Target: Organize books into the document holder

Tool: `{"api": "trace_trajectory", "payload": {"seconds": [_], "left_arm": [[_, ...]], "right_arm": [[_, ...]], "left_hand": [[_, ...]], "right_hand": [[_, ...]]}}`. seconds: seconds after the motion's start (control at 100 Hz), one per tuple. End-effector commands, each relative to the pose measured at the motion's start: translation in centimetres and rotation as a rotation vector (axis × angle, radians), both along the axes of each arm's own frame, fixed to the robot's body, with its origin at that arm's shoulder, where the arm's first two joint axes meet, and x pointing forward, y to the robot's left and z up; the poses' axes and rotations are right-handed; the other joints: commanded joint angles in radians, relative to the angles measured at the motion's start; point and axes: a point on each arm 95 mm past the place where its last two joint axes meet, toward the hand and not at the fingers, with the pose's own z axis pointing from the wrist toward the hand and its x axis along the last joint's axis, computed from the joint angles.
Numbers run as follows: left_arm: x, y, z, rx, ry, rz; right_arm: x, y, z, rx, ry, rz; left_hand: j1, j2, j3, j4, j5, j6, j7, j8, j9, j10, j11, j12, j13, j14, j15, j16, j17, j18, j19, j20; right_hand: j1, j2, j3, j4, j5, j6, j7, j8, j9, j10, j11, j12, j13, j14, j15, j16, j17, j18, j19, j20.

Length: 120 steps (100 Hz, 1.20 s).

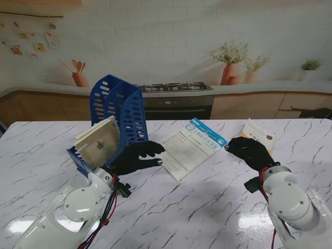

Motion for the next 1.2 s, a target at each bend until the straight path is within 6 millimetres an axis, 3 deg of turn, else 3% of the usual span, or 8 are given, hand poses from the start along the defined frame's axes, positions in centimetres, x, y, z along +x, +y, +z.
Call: {"api": "trace_trajectory", "payload": {"seconds": [0.0,0.21,0.41,0.42,0.52,0.64,0.93,1.19], "left_arm": [[-0.4,0.3,-1.1,-0.005,0.030,-0.007],[-0.5,0.6,-2.0,-0.010,0.060,-0.007],[-0.5,0.9,-2.9,-0.014,0.099,-0.004],[-0.5,0.9,-2.9,-0.014,0.101,-0.003],[-0.4,1.0,-3.1,-0.015,0.114,-0.005],[-0.4,1.0,-3.5,-0.019,0.128,-0.004],[-0.5,0.8,-3.8,-0.022,0.150,-0.003],[-0.6,0.7,-3.9,-0.020,0.167,-0.006]], "right_arm": [[0.9,0.0,0.9,-0.008,-0.008,-0.008],[3.9,-1.0,1.2,-0.121,0.044,-0.013],[7.3,-2.1,0.6,-0.203,0.095,0.004],[7.5,-2.2,0.6,-0.207,0.097,0.004],[9.0,-2.6,0.2,-0.262,0.096,0.000],[10.1,-3.1,-0.4,-0.309,0.131,0.014],[11.5,-4.7,-3.1,-0.368,0.229,0.007],[11.7,-5.7,-5.8,-0.391,0.351,0.016]], "left_hand": [[0.028,0.029,-0.010,0.027,0.012,0.013,0.006,-0.005,-0.016,-0.005,0.018,0.003,-0.004,0.010,0.022,0.008,-0.017,-0.005,0.029,-0.003],[0.025,0.031,-0.009,0.027,0.012,0.013,0.008,-0.006,-0.019,-0.004,0.018,0.002,-0.009,0.014,0.021,0.006,-0.025,-0.007,0.024,-0.005],[0.028,0.031,-0.008,0.027,0.013,0.014,0.010,-0.007,-0.023,-0.001,0.019,0.002,-0.014,0.017,0.022,0.006,-0.030,-0.009,0.023,-0.004],[0.029,0.031,-0.008,0.027,0.013,0.015,0.011,-0.007,-0.023,-0.001,0.019,0.002,-0.014,0.018,0.022,0.006,-0.031,-0.009,0.023,-0.004],[0.027,0.032,-0.009,0.027,0.014,0.014,0.012,-0.007,-0.024,-0.005,0.019,0.002,-0.016,0.019,0.023,0.007,-0.032,-0.008,0.024,-0.003],[0.028,0.033,-0.009,0.027,0.013,0.016,0.012,-0.007,-0.023,-0.002,0.020,0.002,-0.014,0.021,0.025,0.007,-0.032,-0.012,0.026,-0.001],[0.029,0.040,-0.008,0.028,0.020,0.017,0.020,-0.006,-0.016,0.000,0.026,0.004,-0.010,0.021,0.033,0.010,-0.035,-0.013,0.032,0.003],[0.031,0.045,-0.010,0.027,0.022,0.016,0.025,-0.006,-0.016,-0.002,0.027,0.004,-0.013,0.020,0.036,0.011,-0.041,-0.015,0.032,0.004]], "right_hand": [[0.009,0.007,0.014,0.035,0.008,0.002,-0.025,0.001,-0.036,-0.027,-0.029,-0.021,-0.036,-0.013,-0.051,-0.031,-0.029,-0.129,-0.036,-0.021],[0.029,0.044,-0.026,0.039,-0.032,0.034,-0.077,-0.033,-0.083,-0.050,-0.100,-0.088,-0.107,-0.059,-0.157,-0.117,-0.081,-0.201,-0.151,-0.125],[0.088,0.103,-0.040,0.041,-0.058,0.049,-0.107,-0.075,-0.138,-0.054,-0.117,-0.153,-0.174,-0.108,-0.192,-0.195,-0.121,-0.323,-0.185,-0.296],[0.088,0.106,-0.036,0.041,-0.061,0.051,-0.108,-0.081,-0.148,-0.056,-0.113,-0.172,-0.187,-0.113,-0.189,-0.220,-0.130,-0.338,-0.172,-0.346],[0.083,0.105,-0.003,0.038,-0.065,0.054,-0.114,-0.093,-0.169,-0.056,-0.102,-0.200,-0.217,-0.133,-0.182,-0.257,-0.149,-0.413,-0.167,-0.426],[0.082,0.125,0.006,0.037,-0.074,0.063,-0.124,-0.105,-0.196,-0.054,-0.099,-0.219,-0.252,-0.139,-0.163,-0.265,-0.165,-0.468,-0.166,-0.452],[0.070,0.130,0.013,0.036,-0.070,0.069,-0.126,-0.112,-0.206,-0.048,-0.090,-0.224,-0.258,-0.138,-0.169,-0.272,-0.177,-0.514,-0.173,-0.467],[0.058,0.138,0.022,0.037,-0.072,0.074,-0.130,-0.119,-0.212,-0.043,-0.092,-0.229,-0.262,-0.132,-0.177,-0.279,-0.189,-0.529,-0.171,-0.472]]}}
